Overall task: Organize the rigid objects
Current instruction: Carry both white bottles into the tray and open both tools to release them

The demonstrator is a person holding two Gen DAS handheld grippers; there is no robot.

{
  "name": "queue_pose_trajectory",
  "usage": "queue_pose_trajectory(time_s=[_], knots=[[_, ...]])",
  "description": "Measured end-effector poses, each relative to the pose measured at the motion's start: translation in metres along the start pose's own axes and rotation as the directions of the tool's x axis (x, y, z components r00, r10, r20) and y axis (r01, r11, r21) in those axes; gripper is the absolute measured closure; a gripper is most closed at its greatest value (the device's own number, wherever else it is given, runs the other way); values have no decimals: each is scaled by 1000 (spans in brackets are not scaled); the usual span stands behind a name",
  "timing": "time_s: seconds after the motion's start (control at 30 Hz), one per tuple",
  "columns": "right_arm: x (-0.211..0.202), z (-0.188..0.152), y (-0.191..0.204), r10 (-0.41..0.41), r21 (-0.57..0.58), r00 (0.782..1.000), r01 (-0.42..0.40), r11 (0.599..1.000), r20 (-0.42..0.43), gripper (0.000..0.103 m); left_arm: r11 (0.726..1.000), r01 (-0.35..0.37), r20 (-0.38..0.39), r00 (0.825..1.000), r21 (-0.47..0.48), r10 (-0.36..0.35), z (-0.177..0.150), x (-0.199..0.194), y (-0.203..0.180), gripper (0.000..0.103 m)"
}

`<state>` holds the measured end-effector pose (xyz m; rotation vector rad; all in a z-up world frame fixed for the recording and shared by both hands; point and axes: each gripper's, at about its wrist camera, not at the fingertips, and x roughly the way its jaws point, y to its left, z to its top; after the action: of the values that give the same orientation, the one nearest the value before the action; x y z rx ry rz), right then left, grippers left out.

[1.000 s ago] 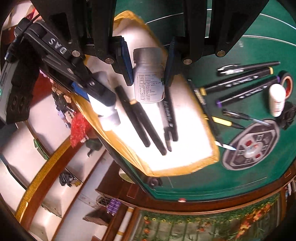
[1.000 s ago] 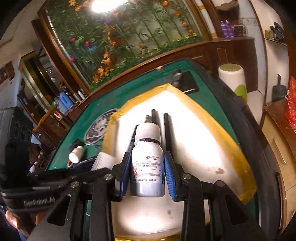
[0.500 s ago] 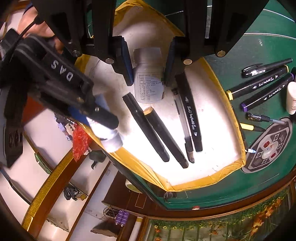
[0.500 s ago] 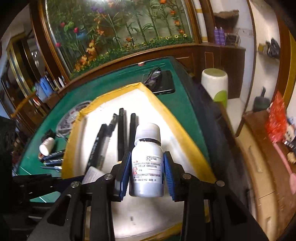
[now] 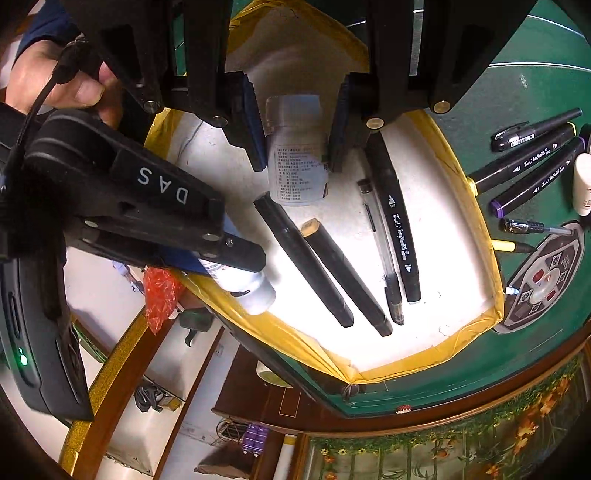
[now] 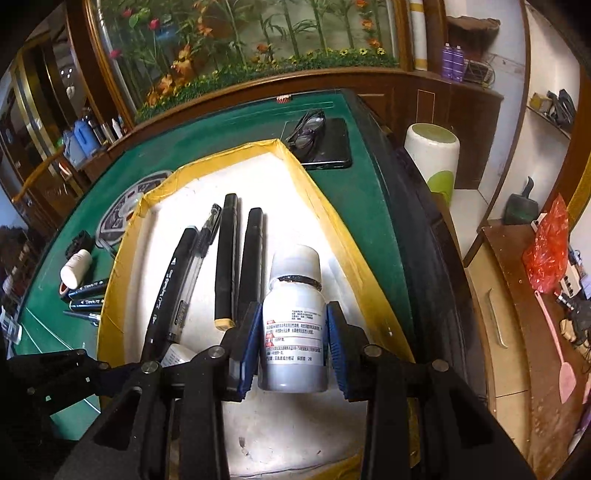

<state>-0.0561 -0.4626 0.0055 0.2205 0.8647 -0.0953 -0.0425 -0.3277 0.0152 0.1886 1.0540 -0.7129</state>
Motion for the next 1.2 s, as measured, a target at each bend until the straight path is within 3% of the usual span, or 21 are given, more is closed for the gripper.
queue_pose_trajectory(time_s=[0.33, 0.4, 0.5, 0.57, 0.83, 0.97, 1.2], knots=[[4, 2, 5, -24, -31, 998, 22, 999, -54, 69, 1000, -6, -17, 1000, 15, 6, 3, 7, -2, 68], [4, 1, 6, -24, -29, 998, 22, 999, -57, 63, 1000, -2, -16, 1000, 15, 2, 4, 6, -1, 68], [-2, 0, 7, -13, -9, 999, 13, 1000, -49, 60, 1000, 29, -6, 1000, 1, -29, 3, 0, 3, 55], [-9, 0, 8, -16, 1, 999, 16, 1000, -28, 59, 998, 55, 11, 998, -8, -55, 2, -7, 5, 40], [-42, -2, 16, -8, 46, 998, 6, 999, 59, 56, 997, 77, 75, 994, -18, -75, -5, -39, 16, 37], [-54, -2, 28, 44, 55, 995, -49, 997, 91, 56, 995, 87, 120, 989, -37, -82, -13, -59, 32, 37], [-61, 0, 78, 262, 33, 960, -266, 963, 98, 56, 987, 35, 250, 968, -155, 5, -40, -106, 113, 37]])
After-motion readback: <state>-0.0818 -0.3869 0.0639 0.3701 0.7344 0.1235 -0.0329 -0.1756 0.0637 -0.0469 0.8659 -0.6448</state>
